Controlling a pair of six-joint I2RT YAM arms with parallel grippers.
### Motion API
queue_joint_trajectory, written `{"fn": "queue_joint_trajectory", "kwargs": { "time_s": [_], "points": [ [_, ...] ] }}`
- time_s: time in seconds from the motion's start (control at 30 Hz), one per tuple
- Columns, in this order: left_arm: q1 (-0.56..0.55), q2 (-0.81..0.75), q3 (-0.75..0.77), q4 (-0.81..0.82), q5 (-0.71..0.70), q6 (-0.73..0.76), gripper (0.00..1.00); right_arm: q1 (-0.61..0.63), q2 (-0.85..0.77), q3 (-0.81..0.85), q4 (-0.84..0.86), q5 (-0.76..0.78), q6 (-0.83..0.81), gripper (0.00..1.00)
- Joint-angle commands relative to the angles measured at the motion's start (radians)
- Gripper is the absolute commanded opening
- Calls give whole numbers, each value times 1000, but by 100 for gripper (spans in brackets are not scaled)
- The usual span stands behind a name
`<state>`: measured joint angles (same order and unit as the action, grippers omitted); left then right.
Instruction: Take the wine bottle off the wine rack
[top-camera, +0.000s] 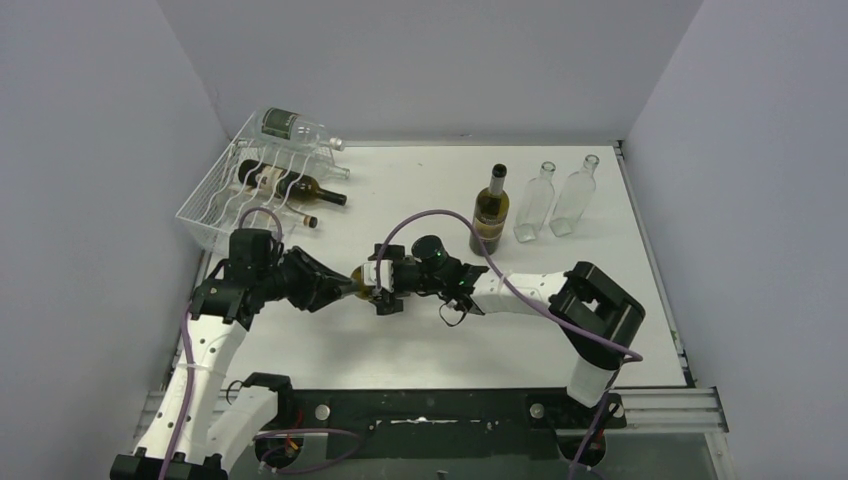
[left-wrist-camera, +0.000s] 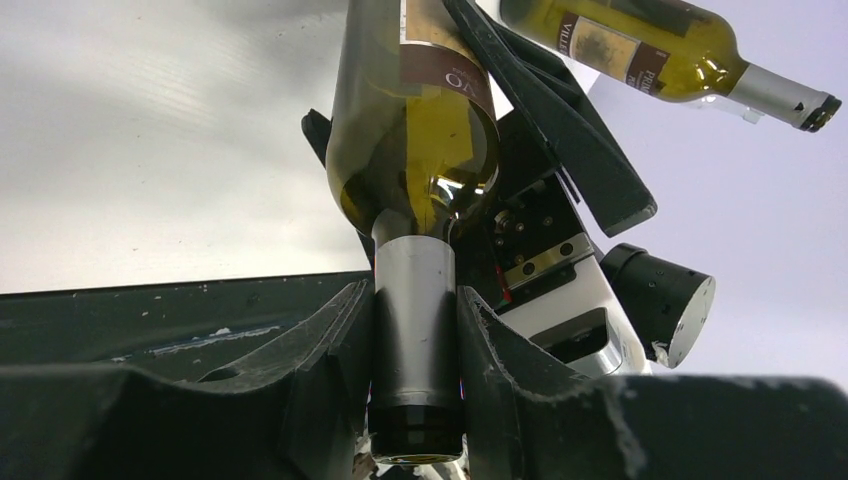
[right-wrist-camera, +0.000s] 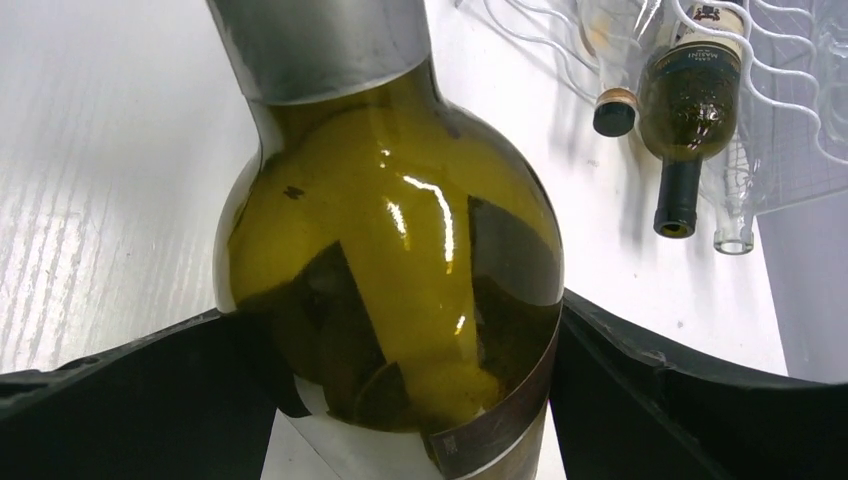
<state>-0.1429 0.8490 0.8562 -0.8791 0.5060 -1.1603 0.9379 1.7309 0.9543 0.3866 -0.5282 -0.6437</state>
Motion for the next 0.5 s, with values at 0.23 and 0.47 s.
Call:
{"fn": "queue_joint_trajectory", "kwargs": {
  "time_s": [0.23, 0.47],
  "points": [
    [0, -16, -1, 190, 132, 21, 64, 8, -140, -129, 270, 49, 119, 56],
    [2, -13, 121, 147, -25, 133, 78, 6, -281, -250, 300, 130, 302, 47]
  ]
}}
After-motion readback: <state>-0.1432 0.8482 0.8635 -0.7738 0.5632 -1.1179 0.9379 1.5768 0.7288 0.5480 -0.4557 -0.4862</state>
